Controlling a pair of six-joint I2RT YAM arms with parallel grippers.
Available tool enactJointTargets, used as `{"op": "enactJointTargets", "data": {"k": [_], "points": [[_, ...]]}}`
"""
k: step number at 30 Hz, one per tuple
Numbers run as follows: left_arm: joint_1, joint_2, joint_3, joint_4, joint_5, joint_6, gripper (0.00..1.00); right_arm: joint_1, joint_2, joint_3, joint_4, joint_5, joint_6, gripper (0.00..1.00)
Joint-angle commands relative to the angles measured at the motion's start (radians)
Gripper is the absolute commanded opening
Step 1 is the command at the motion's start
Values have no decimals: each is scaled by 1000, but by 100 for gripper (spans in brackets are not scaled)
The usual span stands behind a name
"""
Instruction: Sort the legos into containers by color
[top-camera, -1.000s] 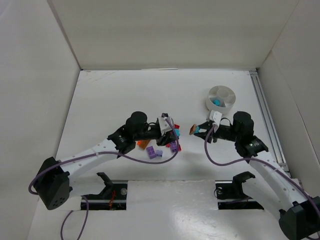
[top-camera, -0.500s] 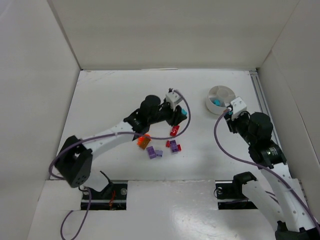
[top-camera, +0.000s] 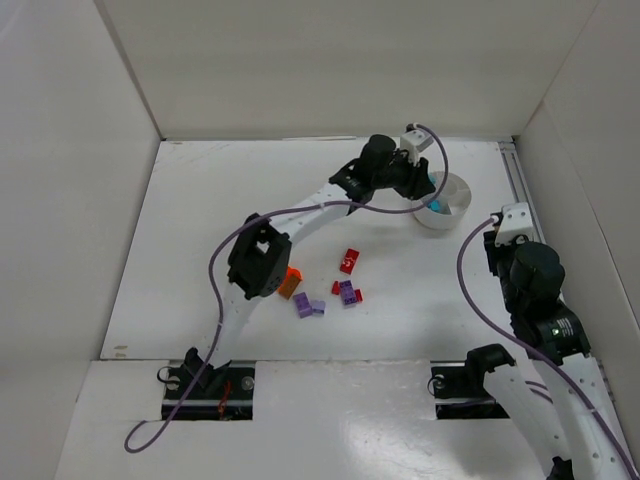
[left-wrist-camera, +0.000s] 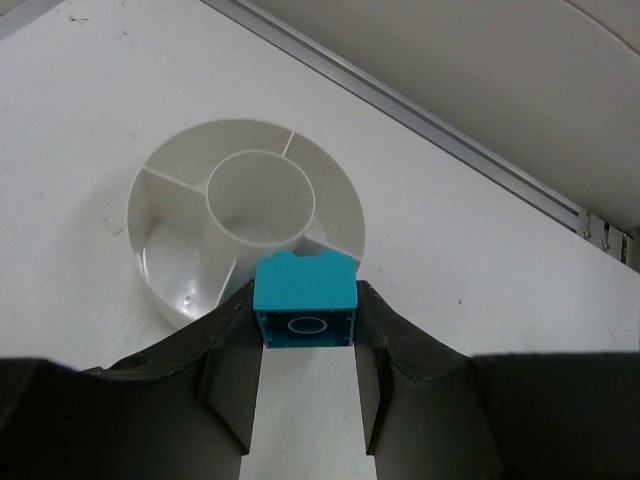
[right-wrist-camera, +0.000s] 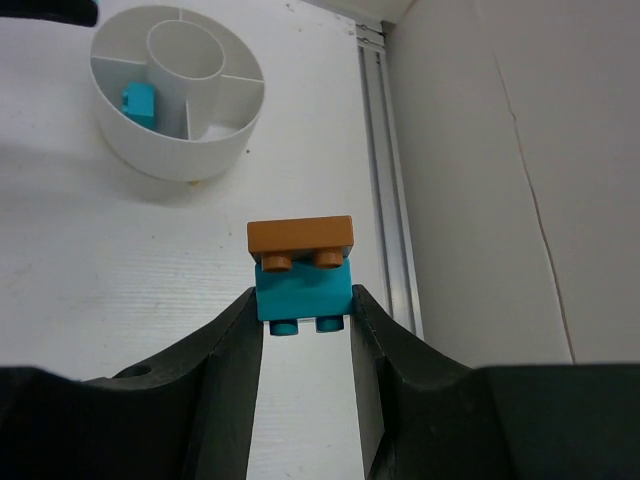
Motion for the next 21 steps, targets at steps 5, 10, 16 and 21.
{"op": "enactJointTargets", "data": {"k": [5, 10, 16, 21], "points": [[-58, 131, 262, -51, -74, -49, 6, -4, -37, 32, 6, 59, 23, 22], [-104, 160, 257, -14, -267, -22, 8, -4, -37, 12, 29, 19, 3, 23], [-124, 185, 270, -24, -394, 0, 10, -4, -37, 12, 40, -3, -15, 25], [-124, 173, 241, -11, -437, 0, 19, -4, -28, 3, 49, -12, -25, 26]]}}
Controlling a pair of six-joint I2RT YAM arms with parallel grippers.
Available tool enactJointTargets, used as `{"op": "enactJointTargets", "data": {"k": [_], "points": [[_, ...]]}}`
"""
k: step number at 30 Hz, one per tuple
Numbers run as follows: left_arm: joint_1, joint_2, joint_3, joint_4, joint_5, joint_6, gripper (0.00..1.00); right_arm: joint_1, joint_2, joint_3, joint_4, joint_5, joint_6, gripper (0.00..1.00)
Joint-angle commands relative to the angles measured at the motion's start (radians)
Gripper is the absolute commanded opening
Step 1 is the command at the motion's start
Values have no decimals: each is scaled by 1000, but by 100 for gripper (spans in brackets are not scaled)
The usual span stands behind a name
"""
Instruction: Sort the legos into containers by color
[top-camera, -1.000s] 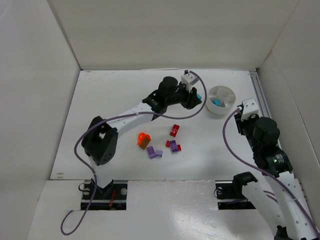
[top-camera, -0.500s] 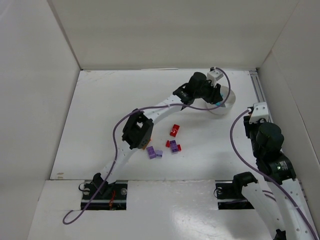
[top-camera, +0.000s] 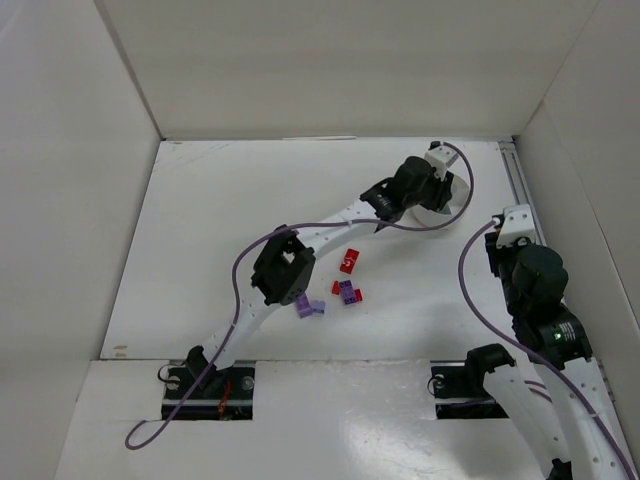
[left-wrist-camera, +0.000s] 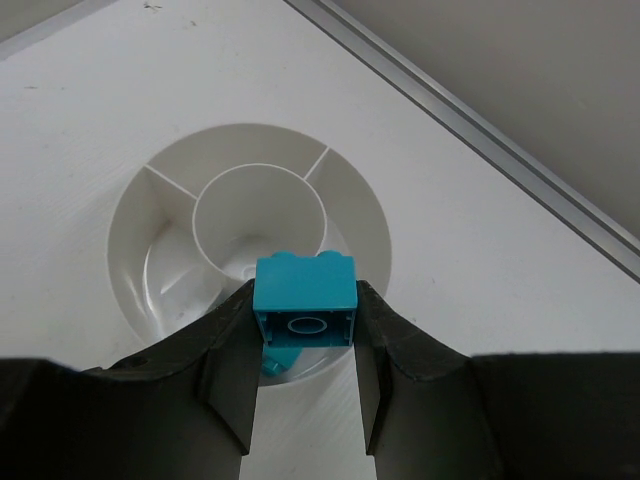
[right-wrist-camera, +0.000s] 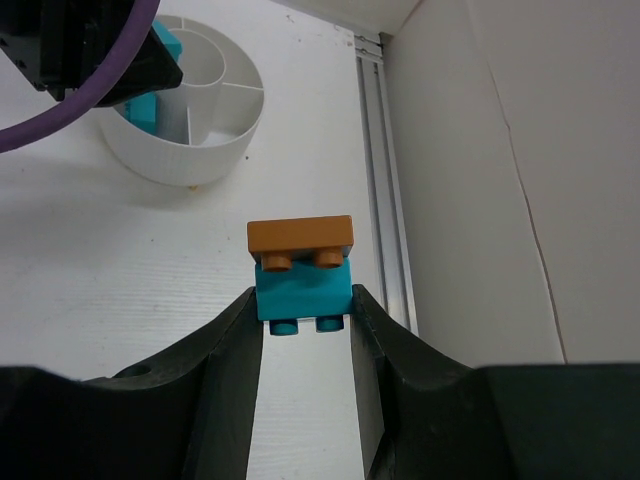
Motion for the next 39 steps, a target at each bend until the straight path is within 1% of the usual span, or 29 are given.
{"op": "enactJointTargets", "data": {"k": [1, 2, 5, 7, 9, 12, 16, 17, 18, 23, 24, 27, 28, 31, 32, 33, 35, 36, 38, 39], "points": [[11, -20, 7, 41, -66, 21, 23, -4, 1, 3, 49, -10, -11, 26], [11, -20, -3, 41, -66, 21, 26, -4, 1, 3, 49, -10, -11, 26], [11, -20, -31, 41, -66, 32, 26, -4, 10, 3, 49, -10, -11, 26], [11, -20, -42, 41, -56, 32, 29, -4, 10, 3, 59, -19, -11, 26], [11, -20, -51, 41, -46, 41, 36, -4, 10, 3, 59, -19, -20, 26], [11, -20, -51, 41, -57, 41, 37, -4, 10, 3, 59, -19, -20, 26], [11, -20, -51, 41, -57, 41, 56, -4, 10, 3, 59, -32, -20, 26], [11, -32, -60, 41, -45, 41, 67, -4, 10, 3, 59, -32, -29, 26], [11, -42, -74, 41, -45, 41, 69, -4, 10, 3, 59, -32, -29, 27], [11, -63, -83, 50, -22, 41, 69, -4, 10, 3, 68, -50, -29, 27], [11, -80, -83, 41, -11, 41, 69, -4, 10, 3, 68, -50, -29, 27], [11, -144, -131, 41, 10, 50, 75, -4, 19, 3, 68, -50, -38, 27], [11, -190, -146, 50, 32, 61, 75, -4, 20, 3, 68, -61, -38, 27], [23, -273, -233, 90, 87, 70, 82, -4, 20, -6, 68, -70, -38, 27], [23, -328, -282, 101, 110, 70, 84, -4, 20, -6, 68, -70, -38, 27], [32, -356, -307, 116, 125, 79, 84, -4, 20, -6, 68, -70, -48, 27], [57, -434, -359, 131, 170, 80, 87, -4, 20, -6, 68, -79, -48, 27], [75, -462, -421, 153, 218, 70, 87, -4, 20, -6, 77, -93, -48, 27], [86, -515, -491, 179, 262, 61, 87, -4, 20, -6, 88, -116, -69, 27], [101, -570, -561, 199, 292, 61, 88, -4, 20, -6, 88, -160, -78, 27]]}}
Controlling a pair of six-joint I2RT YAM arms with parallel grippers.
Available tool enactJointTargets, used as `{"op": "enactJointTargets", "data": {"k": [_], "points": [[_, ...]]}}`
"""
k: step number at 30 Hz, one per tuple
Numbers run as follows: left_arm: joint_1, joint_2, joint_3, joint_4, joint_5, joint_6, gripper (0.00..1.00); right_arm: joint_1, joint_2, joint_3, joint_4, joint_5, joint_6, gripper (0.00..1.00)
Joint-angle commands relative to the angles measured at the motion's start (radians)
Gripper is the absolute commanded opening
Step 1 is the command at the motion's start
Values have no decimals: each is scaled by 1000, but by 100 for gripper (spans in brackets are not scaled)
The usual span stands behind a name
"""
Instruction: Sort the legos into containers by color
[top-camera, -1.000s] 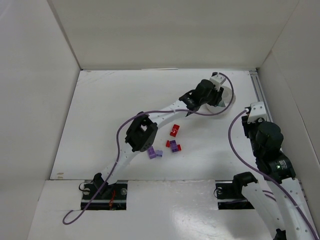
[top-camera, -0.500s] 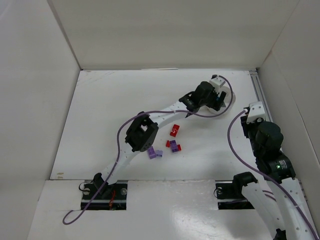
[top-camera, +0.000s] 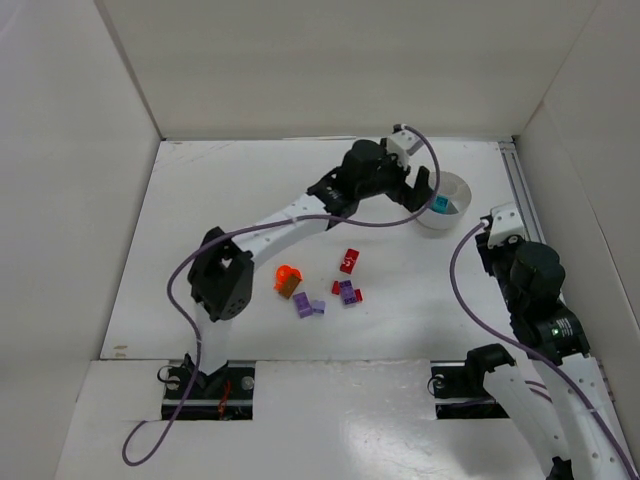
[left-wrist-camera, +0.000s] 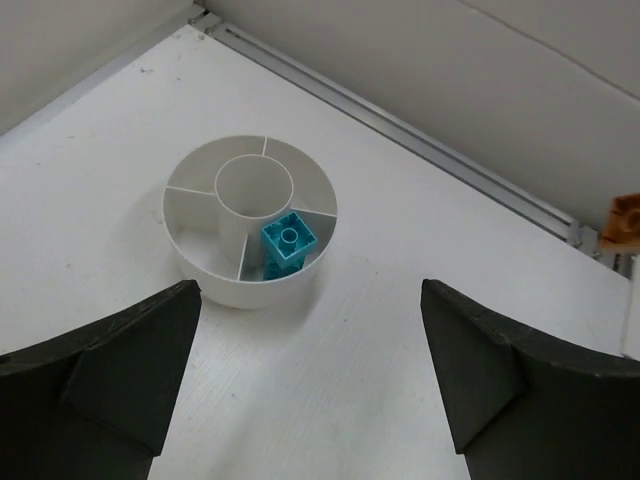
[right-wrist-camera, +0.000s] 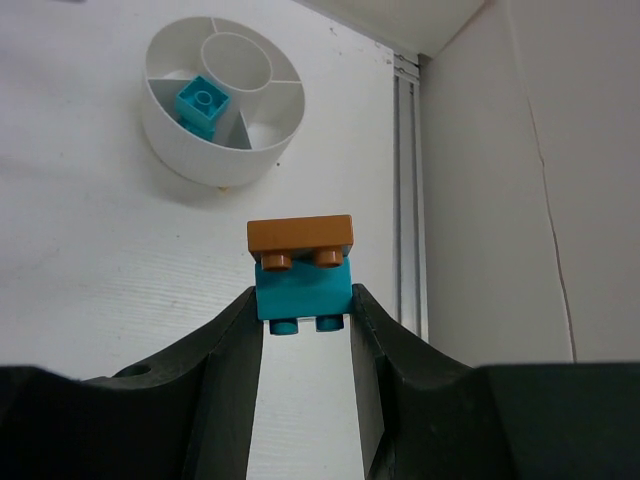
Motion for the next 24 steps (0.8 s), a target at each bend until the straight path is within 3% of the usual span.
{"op": "enactJointTargets", "data": {"k": [1, 3, 7, 8, 10, 11, 12, 18, 24], "points": [[52, -173, -138, 112, 132, 0, 90, -4, -2, 0, 92, -107, -43, 27], [61, -266, -214, 121, 188, 21, 96, -4, 7, -11, 140, -209, -100, 27], [70, -452, -482, 169, 450, 113, 99, -4, 72, -20, 226, -618, -206, 27], [70, -492, -529, 169, 477, 153, 99, -4, 90, -20, 252, -824, -227, 27], [70, -611, -618, 186, 533, 196, 100, -4, 144, -41, 296, -1039, -249, 27], [80, -651, -700, 217, 564, 213, 100, -4, 159, -41, 321, -1216, -249, 27], [80, -690, -739, 237, 575, 213, 100, -4, 174, -52, 357, -1280, -249, 27], [80, -888, -911, 314, 587, 202, 100, 68, 228, -52, 411, -1423, -249, 27], [80, -873, -914, 291, 549, 202, 100, 222, 289, -12, 436, -1342, -224, 27]]}}
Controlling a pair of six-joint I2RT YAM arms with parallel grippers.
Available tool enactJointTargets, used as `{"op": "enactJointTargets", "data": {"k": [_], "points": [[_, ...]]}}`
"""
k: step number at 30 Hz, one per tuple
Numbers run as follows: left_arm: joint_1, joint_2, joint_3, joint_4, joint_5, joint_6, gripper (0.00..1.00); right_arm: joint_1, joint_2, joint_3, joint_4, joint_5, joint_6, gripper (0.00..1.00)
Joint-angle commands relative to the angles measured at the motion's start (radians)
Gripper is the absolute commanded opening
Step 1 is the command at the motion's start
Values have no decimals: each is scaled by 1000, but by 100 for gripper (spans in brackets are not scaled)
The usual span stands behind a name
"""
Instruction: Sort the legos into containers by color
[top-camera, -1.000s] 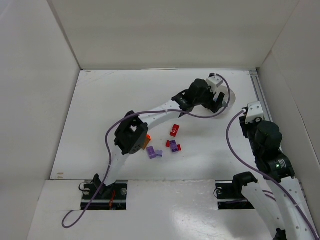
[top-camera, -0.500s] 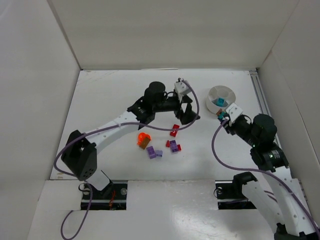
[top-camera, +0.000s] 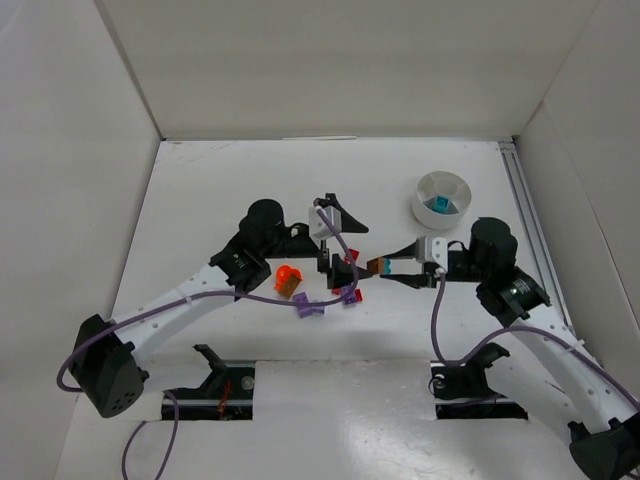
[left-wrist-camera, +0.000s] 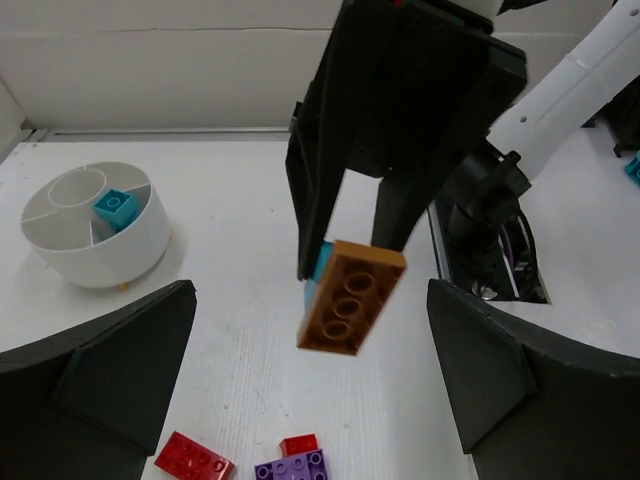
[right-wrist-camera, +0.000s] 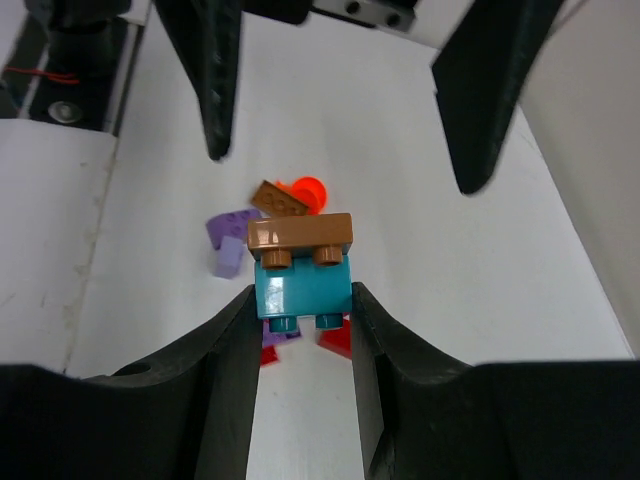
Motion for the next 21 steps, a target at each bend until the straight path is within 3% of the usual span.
{"op": "enactJointTargets", "data": {"k": [1, 9, 14, 21], "points": [[4, 26, 4, 27, -3, 3, 98, 79, 45, 46, 82, -13, 16, 27], [4, 28, 31, -13, -13, 3, 88, 131, 114, 108, 82, 57, 83, 25], [4, 8, -4, -13, 1, 12, 88, 131, 134, 129, 82, 67, 105, 23], [4, 17, -15, -131, 131, 187, 81, 131, 156, 147, 82, 58, 105, 23]]}}
